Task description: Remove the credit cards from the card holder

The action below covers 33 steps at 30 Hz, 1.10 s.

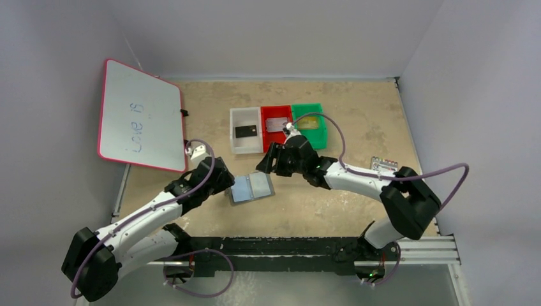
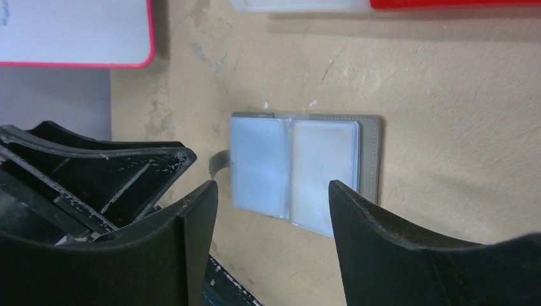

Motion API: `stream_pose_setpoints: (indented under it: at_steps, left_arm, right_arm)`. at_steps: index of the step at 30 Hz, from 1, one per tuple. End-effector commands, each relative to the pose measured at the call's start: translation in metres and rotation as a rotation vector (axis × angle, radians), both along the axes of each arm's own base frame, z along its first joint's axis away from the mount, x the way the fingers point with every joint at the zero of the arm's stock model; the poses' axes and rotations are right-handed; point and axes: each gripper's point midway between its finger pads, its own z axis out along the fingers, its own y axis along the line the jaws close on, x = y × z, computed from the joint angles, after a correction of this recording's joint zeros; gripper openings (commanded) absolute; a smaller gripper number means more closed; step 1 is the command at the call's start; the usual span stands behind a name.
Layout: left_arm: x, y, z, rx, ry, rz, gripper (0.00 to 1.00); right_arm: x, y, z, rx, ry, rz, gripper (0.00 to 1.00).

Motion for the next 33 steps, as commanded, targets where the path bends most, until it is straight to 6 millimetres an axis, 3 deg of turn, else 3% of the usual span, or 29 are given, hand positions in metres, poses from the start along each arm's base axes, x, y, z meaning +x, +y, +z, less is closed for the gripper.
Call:
stream_pose_setpoints:
  at_steps: [1,4,17,22,29,30,33]
  left_arm:
    - [0.000,0.001,-0.012,-0.006,0.024,0.027,0.57]
    - [-0.001,-0.007,-0.020,-0.021,0.046,0.005,0.57]
    - [-0.012,-0.015,-0.042,-0.001,0.112,-0.091,0.51]
    - [-0.014,-0.017,-0.047,-0.011,0.125,-0.103,0.40]
    - [-0.017,-0.016,-0.054,0.021,0.158,-0.120,0.36]
    - [-0.017,-0.017,-0.054,0.022,0.159,-0.126,0.34]
    - [-0.017,-0.018,-0.055,0.026,0.166,-0.134,0.29]
  right_arm:
    - [-0.007,0.016,-0.010,-0.018,0.047,0.030,0.64]
    - [-0.012,0.022,-0.020,-0.036,0.074,0.069,0.58]
    - [-0.021,0.020,-0.063,-0.166,0.188,0.101,0.57]
    - [-0.023,0.018,-0.066,-0.180,0.193,0.103,0.57]
    - [-0.023,0.015,-0.070,-0.198,0.203,0.093,0.53]
    - [-0.019,0.021,-0.061,-0.181,0.187,0.096,0.53]
    - [-0.017,0.024,-0.063,-0.187,0.194,0.103,0.52]
